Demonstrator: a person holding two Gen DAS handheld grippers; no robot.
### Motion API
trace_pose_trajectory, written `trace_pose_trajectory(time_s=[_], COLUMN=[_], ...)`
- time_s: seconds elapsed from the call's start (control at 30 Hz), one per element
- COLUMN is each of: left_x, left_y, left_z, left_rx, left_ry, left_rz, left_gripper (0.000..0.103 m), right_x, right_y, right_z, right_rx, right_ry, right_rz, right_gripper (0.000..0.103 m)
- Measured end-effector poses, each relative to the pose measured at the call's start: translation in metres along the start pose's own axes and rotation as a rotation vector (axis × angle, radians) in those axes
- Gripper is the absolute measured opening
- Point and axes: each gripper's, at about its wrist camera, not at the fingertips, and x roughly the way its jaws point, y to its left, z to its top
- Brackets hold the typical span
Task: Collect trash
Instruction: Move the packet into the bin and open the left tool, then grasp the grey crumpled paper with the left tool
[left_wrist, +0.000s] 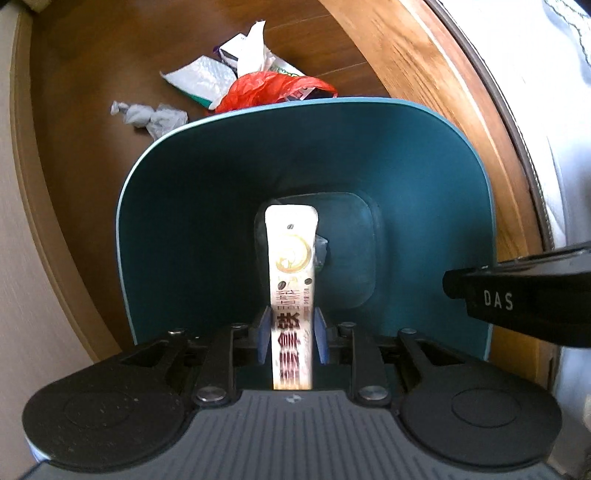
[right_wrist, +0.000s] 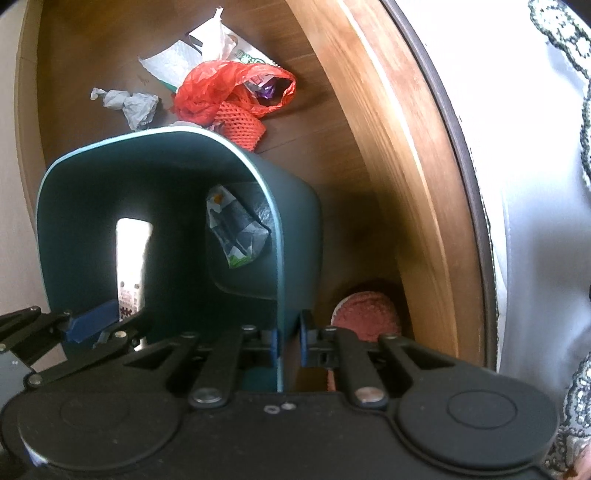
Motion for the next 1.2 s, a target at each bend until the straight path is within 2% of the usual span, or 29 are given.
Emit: trace_pose_trajectory(time_s=[0.07, 0.13, 0.17, 0.3, 0.47, 0.6, 0.73, 0.87, 0.93, 1.07, 1.2], left_x=[-0.006, -0.013, -0.016, -0.038, -0.086, -0.124, -0.135, -0.11, -0.092, -0.041, 0.014], left_y=[0.003, 0.006, 0.007, 0.008, 0.019, 0.036, 0.069, 0.102, 0.117, 0.141, 0.164], left_z=[-0.001, -0.002, -0.002, 0.001, 0.004, 0.012, 0.034, 0.074, 0.09, 0.118, 0.135], left_rx=[-0.014, -0.03, -0.036, -0.06, -0.17, -0.236, -0.271, -0.261, -0.242, -0.19, -0.186], left_ry=[-0.004, -0.019, -0.031, -0.056, -0.072, -0.155, -0.243, -0.274, -0.287, -0.265, -0.235], left_rz=[-0.015, -0.015, -0.011, 0.021, 0.045, 0.109, 0.172, 0.148, 0.133, 0.137, 0.134], left_gripper=[0.031, 0.059, 0.063, 0.063, 0.063, 0.063, 0.063, 0.063, 0.063, 0.063, 0.063], right_x=[0.0, 0.0, 0.0, 0.004, 0.008, 0.008, 0.003, -0.008, -0.017, -0.029, -0.034], right_y=[-0.001, -0.001, -0.001, -0.004, -0.009, -0.005, -0.01, -0.019, -0.015, -0.001, 0.001], right_z=[-0.001, -0.002, -0.002, -0.001, 0.003, 0.005, 0.004, 0.004, 0.002, 0.004, 0.008], right_rx=[0.0, -0.002, -0.002, -0.016, -0.036, -0.054, -0.038, -0.018, -0.056, -0.164, -0.212], right_ry=[0.006, 0.01, 0.013, 0.017, 0.04, 0.05, 0.028, -0.025, -0.066, -0.114, -0.134], right_rz=[0.006, 0.007, 0.009, 0.028, 0.06, 0.058, 0.062, 0.044, 0.03, -0.013, -0.049], right_gripper=[0.009, 0.009, 0.009, 0.01, 0.011, 0.011, 0.01, 0.007, 0.005, 0.003, 0.002])
